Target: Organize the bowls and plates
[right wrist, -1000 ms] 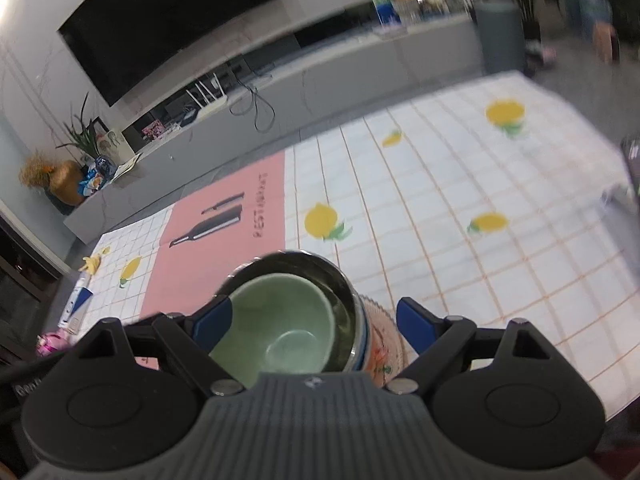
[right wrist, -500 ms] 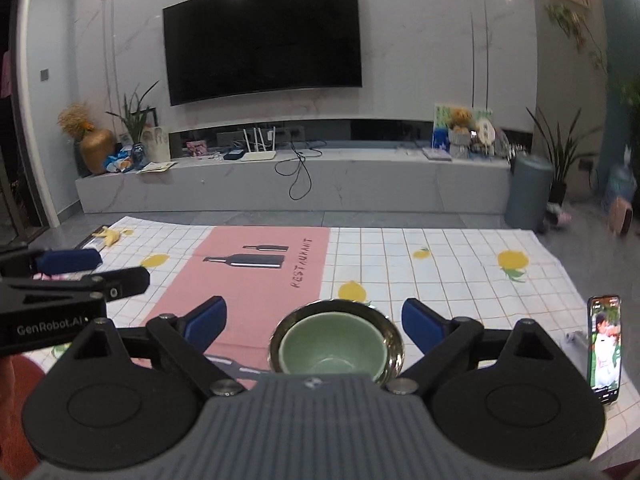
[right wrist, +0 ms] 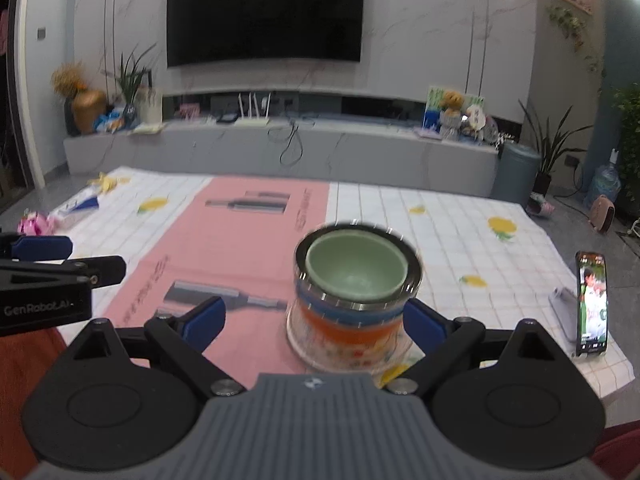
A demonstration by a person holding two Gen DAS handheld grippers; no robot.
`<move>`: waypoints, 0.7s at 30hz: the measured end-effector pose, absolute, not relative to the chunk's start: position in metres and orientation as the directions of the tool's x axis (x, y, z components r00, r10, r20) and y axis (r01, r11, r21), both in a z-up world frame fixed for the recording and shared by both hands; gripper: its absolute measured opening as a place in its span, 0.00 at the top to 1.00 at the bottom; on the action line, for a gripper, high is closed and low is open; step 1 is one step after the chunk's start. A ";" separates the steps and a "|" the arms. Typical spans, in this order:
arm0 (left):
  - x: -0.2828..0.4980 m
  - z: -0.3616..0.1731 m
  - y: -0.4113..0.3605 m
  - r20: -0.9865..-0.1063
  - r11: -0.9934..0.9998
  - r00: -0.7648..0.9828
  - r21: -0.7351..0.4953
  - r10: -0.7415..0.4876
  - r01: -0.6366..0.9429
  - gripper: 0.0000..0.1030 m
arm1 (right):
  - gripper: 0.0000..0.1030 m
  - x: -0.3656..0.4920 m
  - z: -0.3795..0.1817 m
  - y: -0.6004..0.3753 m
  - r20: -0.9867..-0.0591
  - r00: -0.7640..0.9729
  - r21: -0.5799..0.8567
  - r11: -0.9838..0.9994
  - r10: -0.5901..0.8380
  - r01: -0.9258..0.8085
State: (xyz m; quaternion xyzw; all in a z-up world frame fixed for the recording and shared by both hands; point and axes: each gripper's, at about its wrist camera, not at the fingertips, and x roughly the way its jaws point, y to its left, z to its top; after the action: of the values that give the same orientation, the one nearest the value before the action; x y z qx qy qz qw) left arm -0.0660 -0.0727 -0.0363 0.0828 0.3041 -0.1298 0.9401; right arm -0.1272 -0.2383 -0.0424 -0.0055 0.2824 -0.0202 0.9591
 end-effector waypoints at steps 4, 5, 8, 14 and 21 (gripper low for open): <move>-0.064 -0.049 -0.073 -0.632 0.955 0.754 0.070 -0.181 0.288 0.24 | 0.09 -0.120 -0.053 -0.236 -0.591 0.806 -0.016 0.999 -0.038 0.035; -0.062 -0.052 -0.072 -0.641 0.954 0.745 0.064 -0.185 0.292 0.24 | 0.09 -0.117 -0.055 -0.237 -0.605 0.795 -0.016 0.999 -0.041 0.040; -0.058 -0.061 -0.073 -0.673 0.950 0.718 0.071 -0.180 0.305 0.24 | 0.09 -0.110 -0.064 -0.239 -0.641 0.766 -0.012 0.998 -0.053 0.059; -0.049 -0.067 -0.077 -0.702 0.951 0.696 0.089 -0.150 0.295 0.24 | 0.09 -0.096 -0.073 -0.240 -0.679 0.732 -0.005 0.998 -0.055 0.070; -0.041 -0.067 -0.078 -0.709 0.953 0.694 0.107 -0.127 0.284 0.24 | 0.09 -0.083 -0.075 -0.242 -0.695 0.717 -0.008 0.997 -0.057 0.071</move>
State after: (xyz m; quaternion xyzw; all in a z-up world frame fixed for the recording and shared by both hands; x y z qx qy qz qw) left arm -0.0413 -0.0780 -0.0665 0.1044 0.3749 -0.1124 0.9143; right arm -0.0835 -0.2422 -0.0747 0.0097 0.3745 -0.0346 0.9265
